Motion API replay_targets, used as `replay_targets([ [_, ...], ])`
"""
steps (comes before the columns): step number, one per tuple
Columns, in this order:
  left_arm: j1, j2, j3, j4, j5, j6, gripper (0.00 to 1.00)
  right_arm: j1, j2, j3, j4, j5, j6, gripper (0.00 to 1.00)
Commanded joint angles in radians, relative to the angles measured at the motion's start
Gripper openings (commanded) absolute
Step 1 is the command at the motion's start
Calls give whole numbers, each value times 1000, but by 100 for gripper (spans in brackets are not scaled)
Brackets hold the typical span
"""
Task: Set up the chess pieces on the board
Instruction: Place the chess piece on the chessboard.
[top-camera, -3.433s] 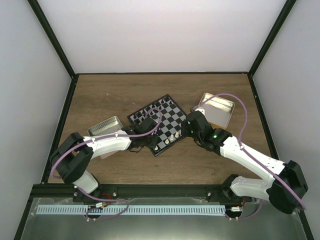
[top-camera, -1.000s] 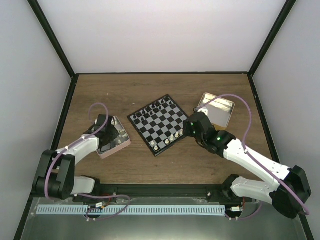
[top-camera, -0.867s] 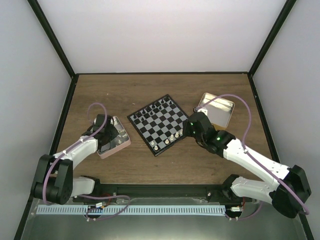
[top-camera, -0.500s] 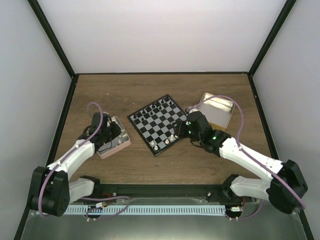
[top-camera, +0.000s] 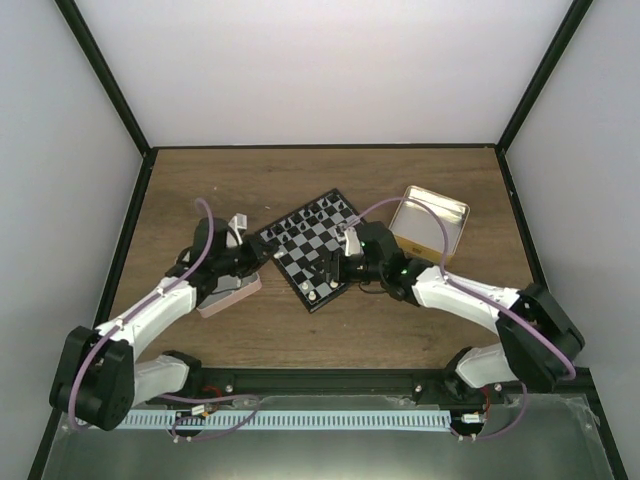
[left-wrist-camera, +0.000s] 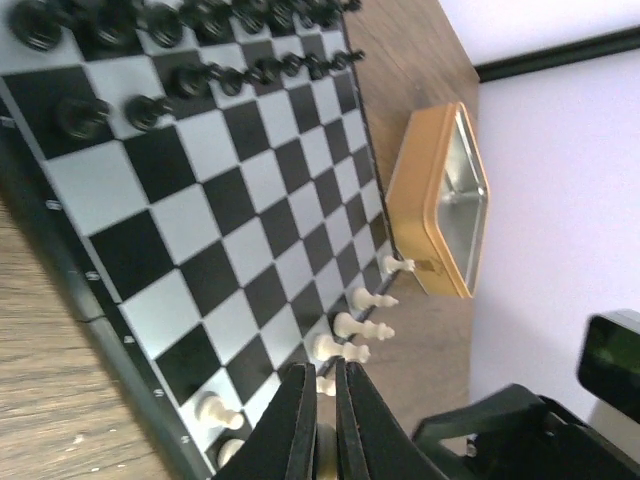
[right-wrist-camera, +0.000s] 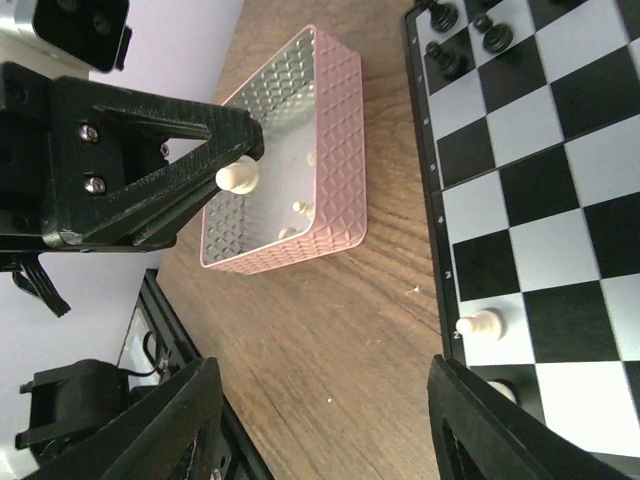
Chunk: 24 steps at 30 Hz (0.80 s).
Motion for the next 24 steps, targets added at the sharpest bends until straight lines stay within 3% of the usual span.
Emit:
replay_targets([
  [1, -53, 34, 29, 98, 25, -72, 7, 15, 39, 57, 52, -84, 0, 58],
  [10, -169, 129, 66, 136, -8, -87, 7, 26, 92, 97, 40, -66, 7, 55],
  [24, -219, 178, 85, 154, -9, -92, 7, 25, 123, 99, 33, 12, 48, 34],
])
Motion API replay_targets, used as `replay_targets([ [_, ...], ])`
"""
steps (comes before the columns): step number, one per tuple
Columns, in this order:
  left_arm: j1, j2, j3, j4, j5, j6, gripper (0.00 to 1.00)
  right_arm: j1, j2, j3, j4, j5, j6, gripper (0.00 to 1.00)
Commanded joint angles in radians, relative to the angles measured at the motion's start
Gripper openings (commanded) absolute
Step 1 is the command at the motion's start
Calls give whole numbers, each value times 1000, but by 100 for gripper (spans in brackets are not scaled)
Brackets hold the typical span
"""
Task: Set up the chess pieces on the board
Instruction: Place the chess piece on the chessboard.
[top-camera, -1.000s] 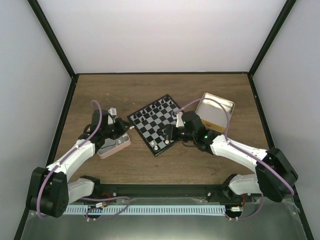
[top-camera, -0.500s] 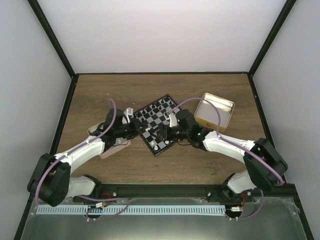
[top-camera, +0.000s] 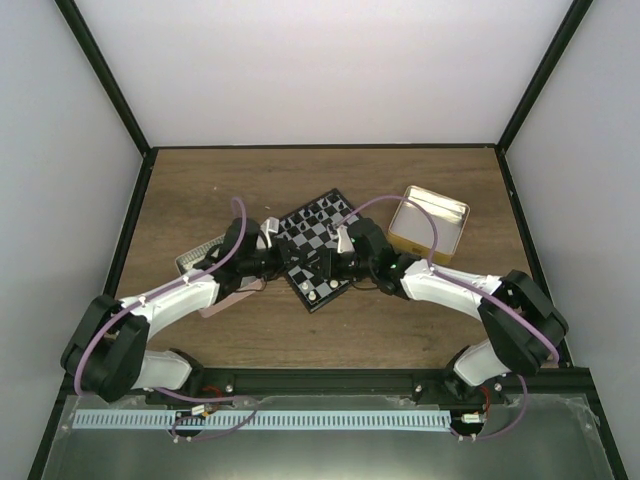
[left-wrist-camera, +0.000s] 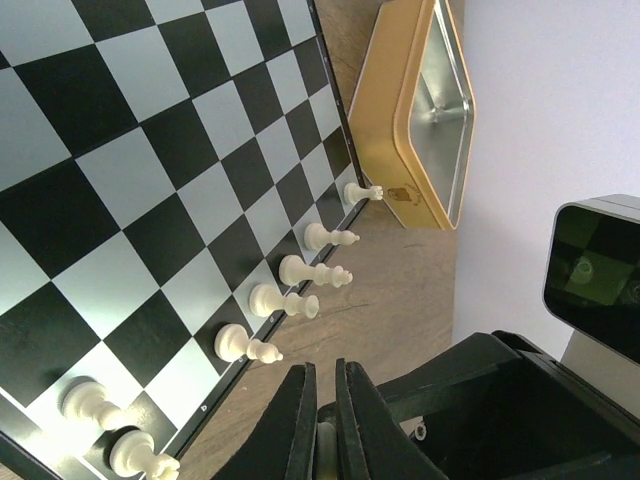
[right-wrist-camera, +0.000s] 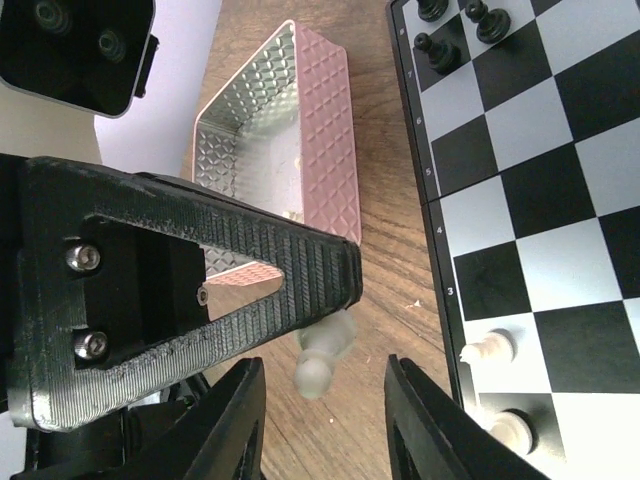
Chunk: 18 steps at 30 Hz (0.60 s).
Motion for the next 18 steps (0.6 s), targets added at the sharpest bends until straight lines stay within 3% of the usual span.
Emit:
replay_targets([
  [1, -4, 10, 25, 22, -6, -1, 7, 6, 2, 37, 7, 41, 12, 33],
  [18, -7, 15, 25, -8, -15, 17, 7, 6, -1, 74, -17, 47, -121, 12],
])
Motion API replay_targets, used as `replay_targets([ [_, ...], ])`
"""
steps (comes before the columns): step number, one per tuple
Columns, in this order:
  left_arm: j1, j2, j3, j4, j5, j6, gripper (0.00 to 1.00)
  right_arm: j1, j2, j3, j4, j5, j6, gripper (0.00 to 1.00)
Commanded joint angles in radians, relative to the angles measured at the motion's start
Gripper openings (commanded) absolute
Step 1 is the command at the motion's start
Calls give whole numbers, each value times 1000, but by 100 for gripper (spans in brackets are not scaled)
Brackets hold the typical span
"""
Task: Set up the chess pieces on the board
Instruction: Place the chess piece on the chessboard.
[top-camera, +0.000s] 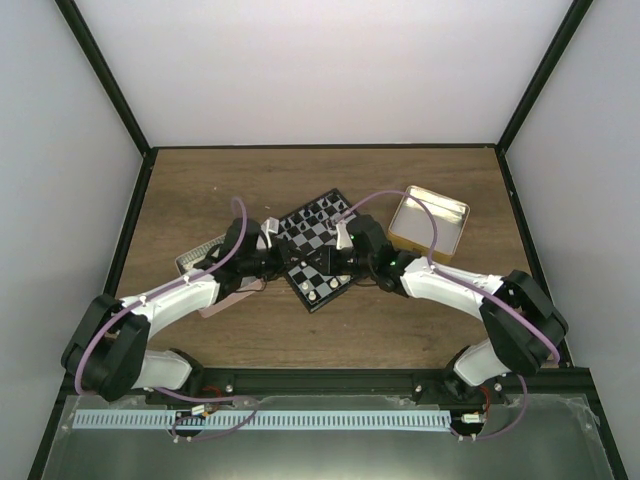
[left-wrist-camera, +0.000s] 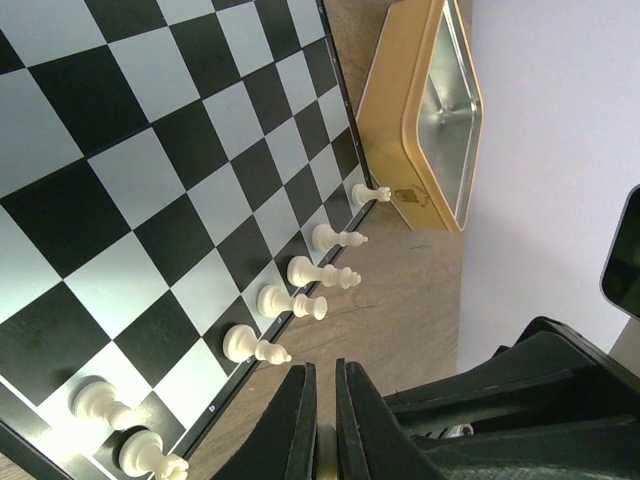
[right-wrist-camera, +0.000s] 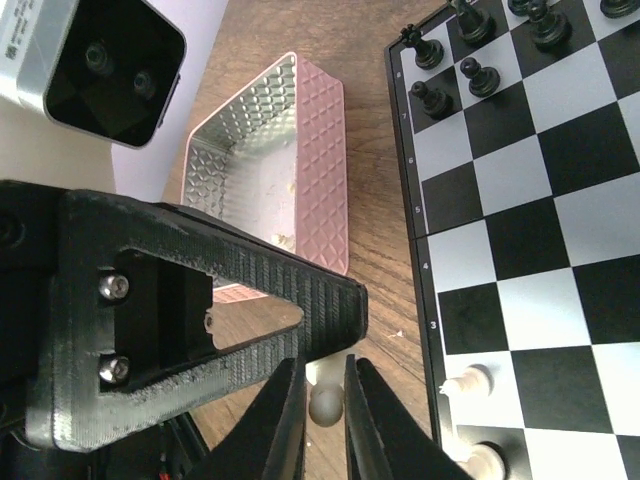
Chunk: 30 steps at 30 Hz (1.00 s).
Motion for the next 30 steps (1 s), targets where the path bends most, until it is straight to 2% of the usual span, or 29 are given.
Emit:
replay_targets([
  [1, -6, 10, 26, 1, -5, 11, 7, 6, -1, 46, 0, -11, -65, 10],
  [8, -6, 2, 28, -3, -14, 7, 9, 6, 1, 44, -15, -11, -79, 2],
  [10, -6, 2, 28, -14, -24, 9, 18, 6, -1, 44, -25, 1, -81, 1],
  [13, -6, -15, 29, -66, -79, 28, 38, 7, -1, 46, -51, 27, -87, 1],
  [17, -5, -66, 43, -223, -283, 81, 52, 8, 7, 57, -131, 86, -106, 1],
  [23, 0, -157, 82, -400, -538, 150, 56, 33, 63, 141, -328, 211, -165, 1],
  [30, 2, -235, 88, -440, -647, 167, 60, 58, 161, 247, -438, 273, -201, 3],
])
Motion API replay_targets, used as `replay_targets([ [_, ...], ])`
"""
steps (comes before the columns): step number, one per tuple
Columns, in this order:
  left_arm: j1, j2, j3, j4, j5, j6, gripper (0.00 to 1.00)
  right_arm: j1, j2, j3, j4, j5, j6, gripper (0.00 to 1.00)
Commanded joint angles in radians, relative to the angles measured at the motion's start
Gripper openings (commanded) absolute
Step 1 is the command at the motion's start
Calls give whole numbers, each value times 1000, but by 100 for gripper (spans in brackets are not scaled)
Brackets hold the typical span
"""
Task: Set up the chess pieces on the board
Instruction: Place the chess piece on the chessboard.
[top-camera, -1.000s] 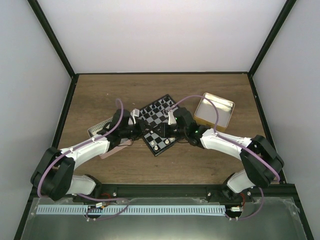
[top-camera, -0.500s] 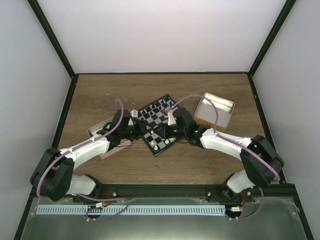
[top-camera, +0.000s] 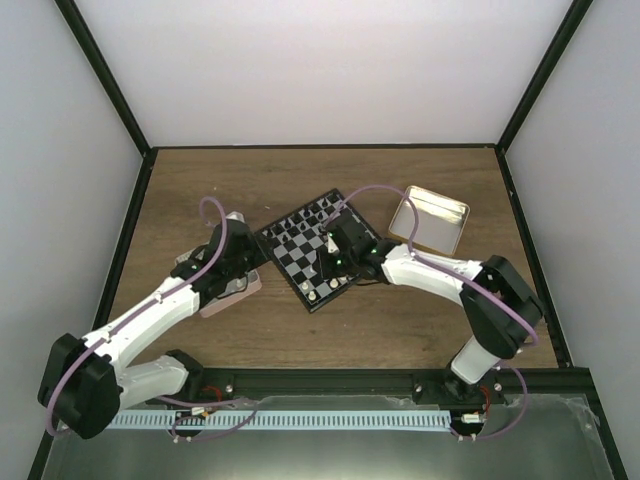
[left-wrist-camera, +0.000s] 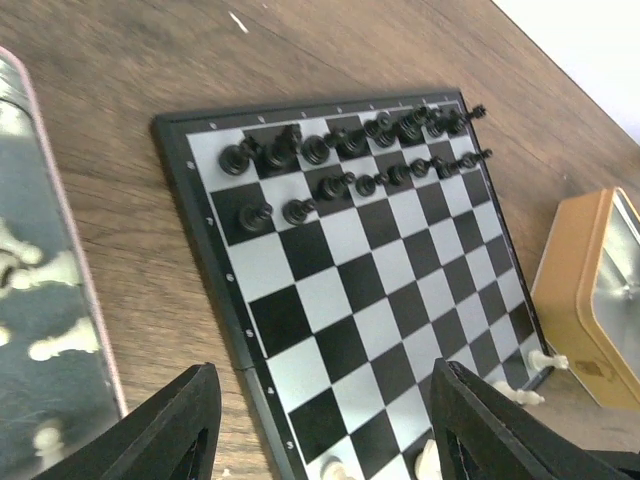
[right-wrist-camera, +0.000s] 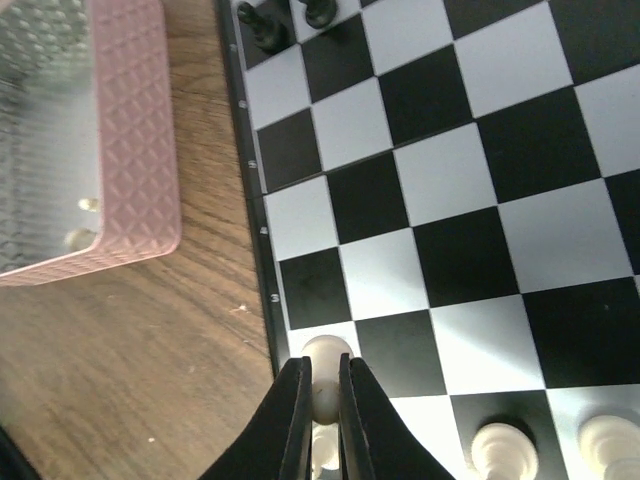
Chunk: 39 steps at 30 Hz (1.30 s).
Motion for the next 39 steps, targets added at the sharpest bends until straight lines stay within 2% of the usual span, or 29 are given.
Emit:
replay_targets([
  [1, 5, -33, 22, -58, -111, 35, 60, 25, 53, 93, -114, 80, -42, 3],
  [15, 10, -13, 25, -57, -110, 63, 60, 83, 181, 192, -225, 163, -79, 3],
  [33, 15, -4, 21, -58, -106, 70, 60, 101, 227, 240, -296, 246, -67, 3],
  [39, 16, -7, 21, -61, -109, 71, 60, 101, 228, 241, -293, 230, -65, 7],
])
